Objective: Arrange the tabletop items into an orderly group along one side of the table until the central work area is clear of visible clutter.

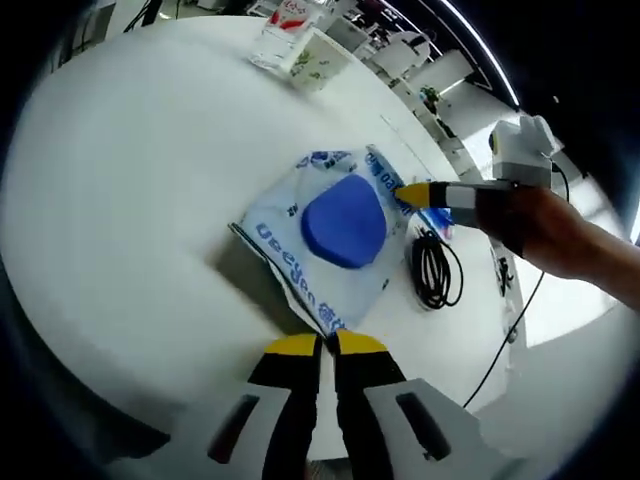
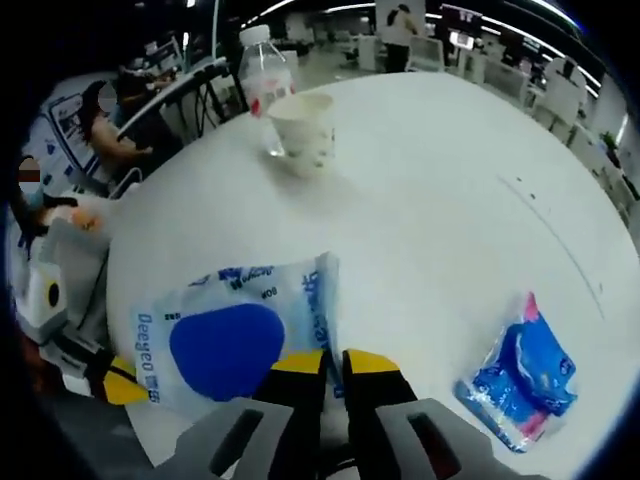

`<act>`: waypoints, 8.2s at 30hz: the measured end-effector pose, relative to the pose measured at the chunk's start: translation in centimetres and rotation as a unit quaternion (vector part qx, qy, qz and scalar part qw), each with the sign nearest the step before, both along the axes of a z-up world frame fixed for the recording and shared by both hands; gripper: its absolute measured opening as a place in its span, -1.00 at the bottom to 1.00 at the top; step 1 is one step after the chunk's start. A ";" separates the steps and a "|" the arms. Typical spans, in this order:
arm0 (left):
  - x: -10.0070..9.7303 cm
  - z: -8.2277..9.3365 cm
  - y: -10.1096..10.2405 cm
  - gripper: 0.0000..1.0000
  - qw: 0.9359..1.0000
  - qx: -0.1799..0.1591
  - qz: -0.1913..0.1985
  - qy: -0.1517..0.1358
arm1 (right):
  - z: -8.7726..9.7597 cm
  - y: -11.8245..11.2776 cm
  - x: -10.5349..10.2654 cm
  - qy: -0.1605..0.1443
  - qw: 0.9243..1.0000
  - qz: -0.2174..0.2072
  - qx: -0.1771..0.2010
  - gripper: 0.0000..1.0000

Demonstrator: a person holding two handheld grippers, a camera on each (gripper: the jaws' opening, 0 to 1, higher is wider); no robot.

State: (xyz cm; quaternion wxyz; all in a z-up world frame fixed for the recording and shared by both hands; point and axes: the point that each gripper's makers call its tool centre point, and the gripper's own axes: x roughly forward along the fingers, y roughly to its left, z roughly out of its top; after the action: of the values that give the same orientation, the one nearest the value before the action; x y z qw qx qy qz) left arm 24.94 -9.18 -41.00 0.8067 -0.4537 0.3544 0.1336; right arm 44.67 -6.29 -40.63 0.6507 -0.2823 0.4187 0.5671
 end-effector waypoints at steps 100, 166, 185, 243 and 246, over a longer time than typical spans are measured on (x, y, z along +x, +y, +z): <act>-3.6 1.6 12.2 -0.98 0.996 0.087 0.020 -0.020 | 1.1 -6.7 -12.7 0.112 0.947 -0.260 0.149 -0.99; 9.2 6.6 9.7 -1.00 0.944 0.180 -0.250 -0.115 | 5.1 -4.7 2.3 0.040 0.958 -0.225 0.175 -1.00; 13.3 5.6 10.3 -1.00 0.963 0.155 -0.199 -0.094 | 3.7 -0.6 8.0 0.047 0.950 -0.245 0.186 -1.00; 20.1 3.3 17.1 -0.80 0.991 0.087 -0.008 -0.102 | 0.8 -1.1 11.1 0.076 0.922 -0.333 0.182 -0.93; 19.8 3.3 17.2 -0.71 0.991 0.088 -0.008 -0.099 | 0.8 -1.5 10.8 0.078 0.921 -0.336 0.182 -0.86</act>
State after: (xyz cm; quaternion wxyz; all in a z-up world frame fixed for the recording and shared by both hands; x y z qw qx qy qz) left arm 44.73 8.02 -37.68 0.8756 -0.3894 0.2632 0.1118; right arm 55.51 -7.79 -39.83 0.8083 0.0427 0.4280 0.4020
